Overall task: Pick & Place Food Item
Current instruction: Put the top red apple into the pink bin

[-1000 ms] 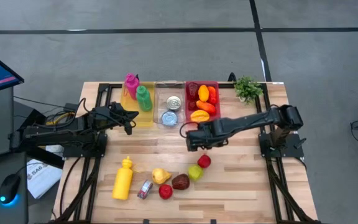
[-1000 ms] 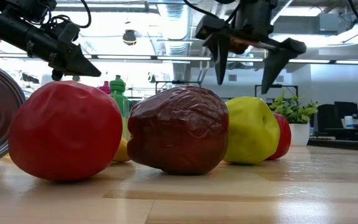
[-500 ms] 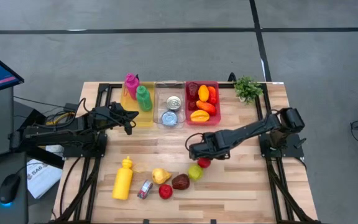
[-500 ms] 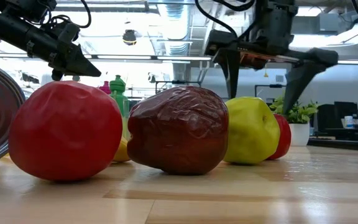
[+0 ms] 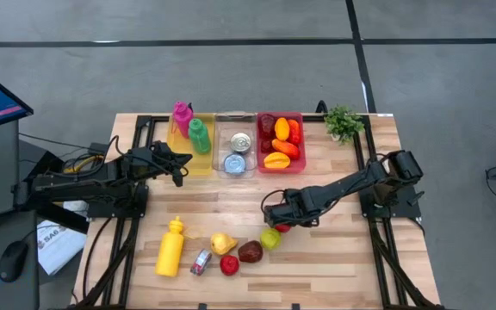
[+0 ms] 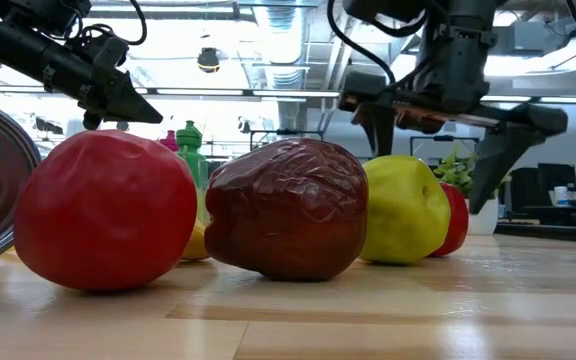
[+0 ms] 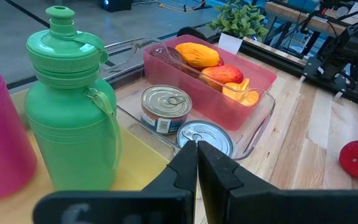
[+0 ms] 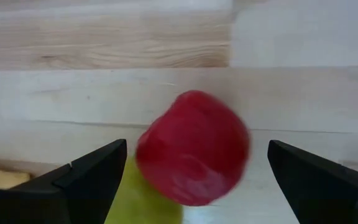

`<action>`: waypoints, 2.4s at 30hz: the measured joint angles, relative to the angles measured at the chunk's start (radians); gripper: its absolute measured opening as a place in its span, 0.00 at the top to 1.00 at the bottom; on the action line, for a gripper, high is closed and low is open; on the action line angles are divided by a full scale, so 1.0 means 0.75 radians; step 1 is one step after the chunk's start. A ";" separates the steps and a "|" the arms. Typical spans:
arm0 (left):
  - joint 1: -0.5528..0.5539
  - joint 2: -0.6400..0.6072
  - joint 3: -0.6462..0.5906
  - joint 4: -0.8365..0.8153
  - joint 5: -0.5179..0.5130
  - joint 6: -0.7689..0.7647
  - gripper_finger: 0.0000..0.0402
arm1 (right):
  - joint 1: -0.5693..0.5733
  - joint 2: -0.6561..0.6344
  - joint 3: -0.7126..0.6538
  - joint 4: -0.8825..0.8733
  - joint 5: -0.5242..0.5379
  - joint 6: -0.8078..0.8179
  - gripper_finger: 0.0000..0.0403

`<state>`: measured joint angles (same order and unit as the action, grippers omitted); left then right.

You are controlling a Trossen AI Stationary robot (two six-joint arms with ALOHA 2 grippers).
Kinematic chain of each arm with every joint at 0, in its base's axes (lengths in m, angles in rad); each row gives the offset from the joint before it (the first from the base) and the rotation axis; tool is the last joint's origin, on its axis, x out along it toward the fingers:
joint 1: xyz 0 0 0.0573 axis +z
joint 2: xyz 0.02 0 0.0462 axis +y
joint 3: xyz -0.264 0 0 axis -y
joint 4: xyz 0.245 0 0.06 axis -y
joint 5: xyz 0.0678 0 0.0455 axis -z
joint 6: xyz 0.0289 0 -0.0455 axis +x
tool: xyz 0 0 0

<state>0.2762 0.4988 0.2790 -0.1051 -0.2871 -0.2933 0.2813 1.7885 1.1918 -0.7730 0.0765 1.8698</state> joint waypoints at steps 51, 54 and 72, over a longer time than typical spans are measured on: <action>0.000 -0.001 0.000 0.000 0.000 0.000 0.99 | -0.292 -0.014 0.399 -0.393 0.140 -0.550 0.30; 0.000 0.000 0.000 0.000 0.000 0.000 0.99 | -0.366 -0.014 0.468 -0.468 0.181 -0.665 0.30; 0.000 -0.001 0.000 0.000 0.000 -0.006 0.99 | -0.956 -0.015 0.586 -0.463 0.120 -1.845 0.30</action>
<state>0.2761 0.4984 0.2790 -0.1051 -0.2871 -0.2976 -0.4356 1.7775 1.6314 -1.1202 0.1663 0.4862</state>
